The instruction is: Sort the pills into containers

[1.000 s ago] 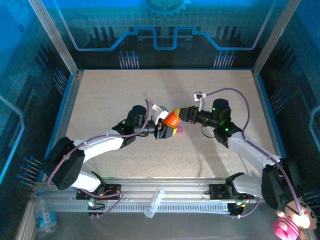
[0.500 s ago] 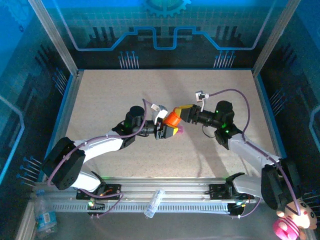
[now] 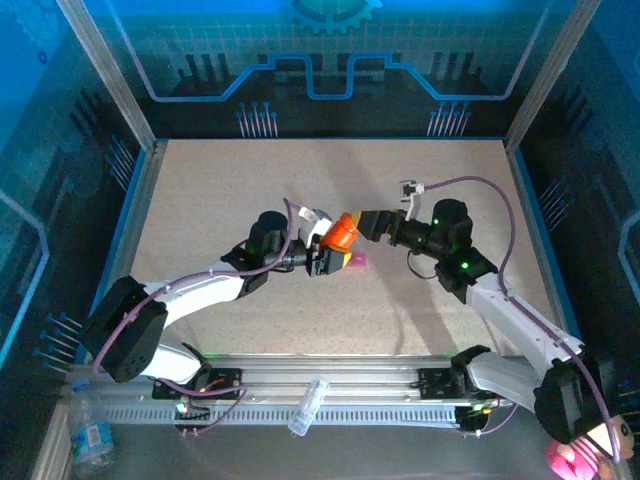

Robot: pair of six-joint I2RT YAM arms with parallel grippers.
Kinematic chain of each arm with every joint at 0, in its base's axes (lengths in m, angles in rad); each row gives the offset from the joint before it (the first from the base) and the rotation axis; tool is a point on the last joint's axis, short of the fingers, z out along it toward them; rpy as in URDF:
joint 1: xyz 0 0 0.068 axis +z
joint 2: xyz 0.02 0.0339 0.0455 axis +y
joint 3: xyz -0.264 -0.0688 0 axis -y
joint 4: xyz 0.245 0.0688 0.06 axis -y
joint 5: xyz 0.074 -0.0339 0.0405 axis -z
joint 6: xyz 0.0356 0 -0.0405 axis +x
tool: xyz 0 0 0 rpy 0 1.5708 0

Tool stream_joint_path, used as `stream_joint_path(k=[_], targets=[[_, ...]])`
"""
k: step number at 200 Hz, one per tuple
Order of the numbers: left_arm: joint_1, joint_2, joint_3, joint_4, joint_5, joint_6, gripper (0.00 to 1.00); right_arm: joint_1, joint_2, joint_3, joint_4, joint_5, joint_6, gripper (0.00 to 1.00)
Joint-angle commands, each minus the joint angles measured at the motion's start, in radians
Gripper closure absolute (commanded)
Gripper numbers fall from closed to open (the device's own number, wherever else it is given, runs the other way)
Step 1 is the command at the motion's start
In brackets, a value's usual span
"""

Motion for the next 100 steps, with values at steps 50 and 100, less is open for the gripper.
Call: stream_joint_path(k=[50,100], targets=[[0.000,-0.006,0.084,-0.147,-0.066,0.138,1.00,0.040,0.076,0.111,-0.272,0.191,0.178,0.05],[0.000,0.001,0.092,-0.145,-0.062,0.133,1.00,0.103,0.123,0.138,-0.250,0.213,0.166,0.06]])
